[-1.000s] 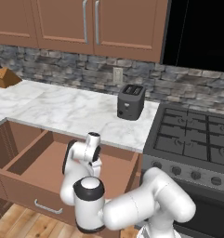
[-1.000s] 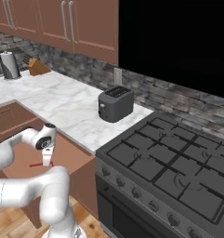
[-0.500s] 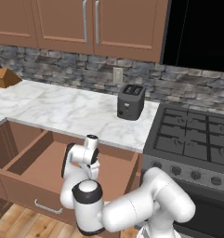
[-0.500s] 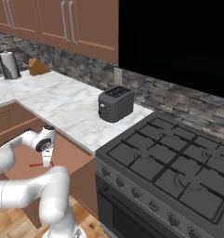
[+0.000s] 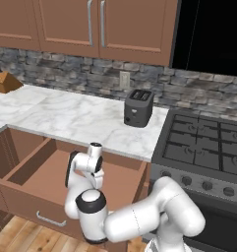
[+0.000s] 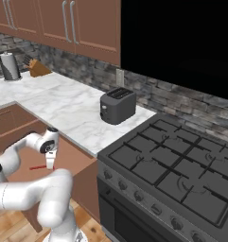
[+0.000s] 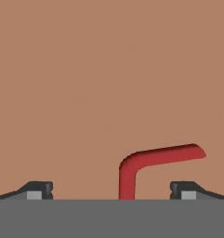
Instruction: Take a straw from the drawer in front and place it inside the glass cup on the dining counter.
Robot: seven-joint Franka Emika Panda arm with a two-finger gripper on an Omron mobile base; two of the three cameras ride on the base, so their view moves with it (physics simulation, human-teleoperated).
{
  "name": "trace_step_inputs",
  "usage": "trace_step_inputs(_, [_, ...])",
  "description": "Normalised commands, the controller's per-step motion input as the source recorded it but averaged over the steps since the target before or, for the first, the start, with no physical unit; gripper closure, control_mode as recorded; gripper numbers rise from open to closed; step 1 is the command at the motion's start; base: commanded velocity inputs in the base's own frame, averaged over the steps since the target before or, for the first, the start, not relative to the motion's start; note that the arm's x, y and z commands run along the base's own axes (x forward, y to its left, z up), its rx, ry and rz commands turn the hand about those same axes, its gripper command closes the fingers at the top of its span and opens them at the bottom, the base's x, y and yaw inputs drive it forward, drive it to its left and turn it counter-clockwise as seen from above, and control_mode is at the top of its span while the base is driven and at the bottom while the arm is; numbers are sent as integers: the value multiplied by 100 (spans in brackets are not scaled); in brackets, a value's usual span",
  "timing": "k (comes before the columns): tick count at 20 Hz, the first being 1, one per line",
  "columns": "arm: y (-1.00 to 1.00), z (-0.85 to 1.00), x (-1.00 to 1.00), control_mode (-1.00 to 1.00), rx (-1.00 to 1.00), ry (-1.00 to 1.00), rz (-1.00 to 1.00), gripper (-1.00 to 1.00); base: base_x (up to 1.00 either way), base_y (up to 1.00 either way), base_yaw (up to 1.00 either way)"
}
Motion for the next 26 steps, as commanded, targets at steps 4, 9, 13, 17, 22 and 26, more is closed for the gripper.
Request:
trace_step_inputs(4, [11,-39,0,-100,0,10,0,-100,0,0,0])
trace_step_inputs(9, [12,-37,0,-100,0,7,0,-100,0,0,0])
trace_step_inputs(13, [17,-46,-13,-100,0,3,0,-100,0,0,0])
trace_step_inputs(17, [20,-54,-46,-100,0,1,0,100,0,0,0])
trace_step_inputs(22, [2,-51,-72,-100,0,0,0,100,0,0,0])
trace_step_inputs(26, [0,-44,-69,-100,0,0,0,100,0,0,0])
